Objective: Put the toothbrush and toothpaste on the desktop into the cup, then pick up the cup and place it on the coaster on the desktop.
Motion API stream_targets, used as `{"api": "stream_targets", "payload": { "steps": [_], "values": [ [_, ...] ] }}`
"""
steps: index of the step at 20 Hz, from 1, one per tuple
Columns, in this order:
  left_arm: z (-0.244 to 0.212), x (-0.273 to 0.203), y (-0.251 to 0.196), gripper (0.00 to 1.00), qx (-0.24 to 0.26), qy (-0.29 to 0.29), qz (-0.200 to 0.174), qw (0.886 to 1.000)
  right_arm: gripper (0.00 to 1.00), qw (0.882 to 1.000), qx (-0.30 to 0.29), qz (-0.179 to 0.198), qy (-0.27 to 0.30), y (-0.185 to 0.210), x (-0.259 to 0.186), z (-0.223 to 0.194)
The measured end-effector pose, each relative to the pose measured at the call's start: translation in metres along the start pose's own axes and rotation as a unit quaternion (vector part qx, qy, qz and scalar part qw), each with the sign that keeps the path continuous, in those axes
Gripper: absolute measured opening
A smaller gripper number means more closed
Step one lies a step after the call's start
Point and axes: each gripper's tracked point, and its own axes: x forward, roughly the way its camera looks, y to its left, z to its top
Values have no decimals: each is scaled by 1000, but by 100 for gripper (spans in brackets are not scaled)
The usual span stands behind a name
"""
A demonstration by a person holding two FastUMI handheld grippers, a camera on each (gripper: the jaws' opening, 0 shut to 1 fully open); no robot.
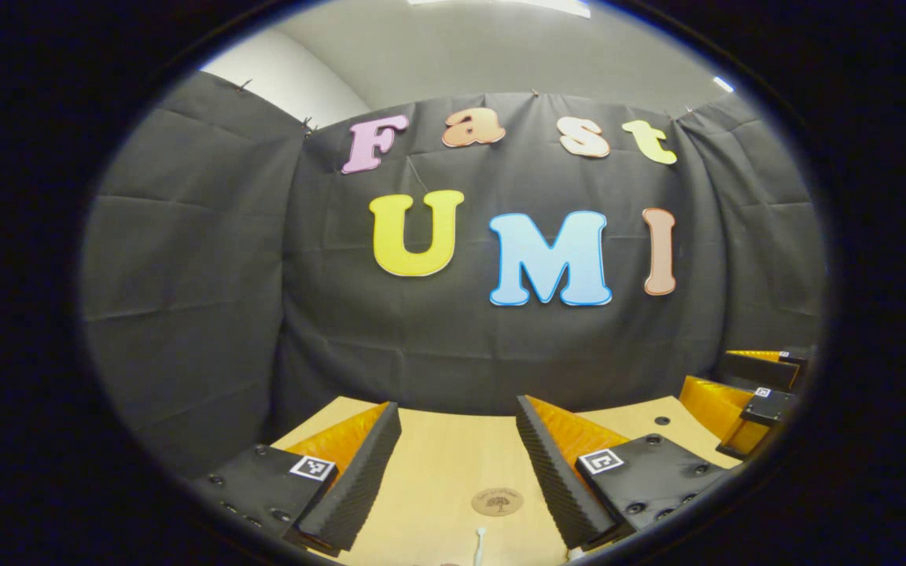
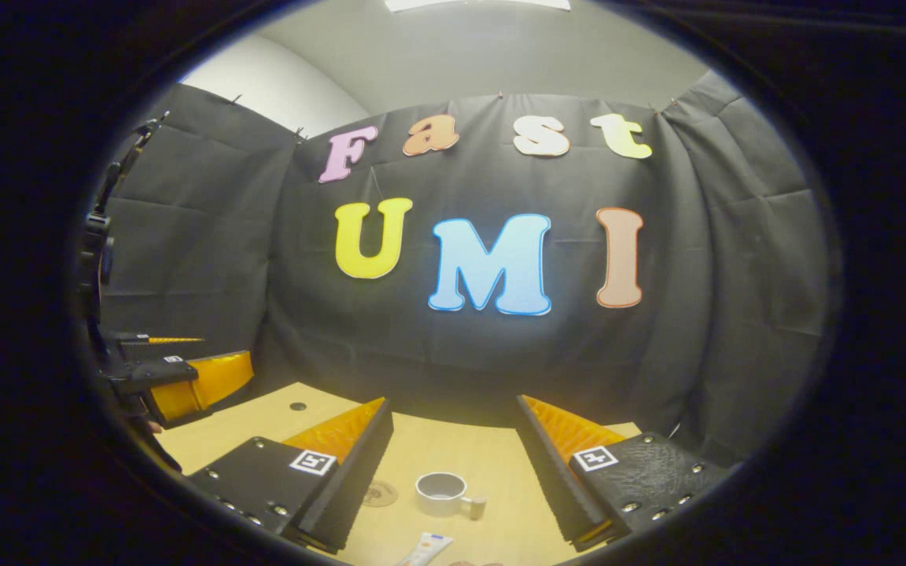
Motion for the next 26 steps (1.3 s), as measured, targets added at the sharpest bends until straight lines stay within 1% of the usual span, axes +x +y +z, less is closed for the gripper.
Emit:
{"api": "stream_targets", "payload": {
  "steps": [1, 2, 3, 4, 5, 6, 7, 8, 9, 10, 11, 12, 14, 15, 16, 20, 23, 25, 26],
  "values": [
    [-2, 1, 1, 97, -2, 1, 0, 1000, 94, 1000, 3, -1, 3, 1, 0, -2],
    [-3, 2, 3, 100, -2, 2, 1, 1000, 94, 1000, 6, -2, 4, 1, -1, -2],
    [-5, 3, 4, 93, -2, 4, 0, 1000, 94, 1000, 6, -2, 7, 3, -1, -5],
    [-7, 4, 4, 93, -4, 7, -3, 1000, 93, 1000, 6, -2, 12, 3, -3, -8],
    [-9, 6, 3, 97, -5, 10, -5, 1000, 93, 1000, 7, 0, 21, 3, -3, -13],
    [-12, 8, 3, 93, -4, 15, -7, 1000, 93, 999, 9, 4, 32, 5, -2, -18],
    [-16, 9, 3, 97, 0, 20, -8, 1000, 94, 999, 13, 8, 46, 8, -2, -25],
    [-20, 11, 3, 93, 5, 25, -9, 1000, 93, 998, 17, 13, 59, 10, -2, -31],
    [-24, 12, 2, 96, 9, 31, -12, 999, 94, 997, 20, 16, 68, 12, -2, -36],
    [-29, 14, 0, 93, 10, 39, -16, 999, 94, 997, 21, 18, 77, 13, -1, -41],
    [-36, 15, 0, 93, 9, 48, -19, 999, 94, 996, 21, 19, 86, 15, -2, -48],
    [-46, 16, -1, 97, 9, 59, -22, 998, 94, 995, 20, 19, 94, 16, -1, -54],
    [-65, 18, 0, 97, 14, 81, -24, 996, 94, 993, 24, 17, 111, 16, 1, -68],
    [-74, 20, 1, 93, 17, 91, -25, 995, 94, 992, 27, 15, 121, 16, 1, -76],
    [-84, 21, 1, 97, 19, 102, -27, 994, 94, 990, 30, 12, 134, 15, 2, -83],
    [-130, 19, 1, 97, 17, 152, -40, 987, 94, 982, 25, 3, 186, 10, 4, -115],
    [-163, 21, 0, 97, 22, 188, -50, 981, 94, 972, 22, 5, 234, 14, 0, -144],
    [-186, 22, -4, 96, 25, 216, -57, 974, 94, 964, 27, 4, 265, 18, -2, -161],
    [-196, 21, -9, 97, 24, 229, -67, 971, 94, 959, 33, 4, 282, 19, -3, -169]
  ]
}}
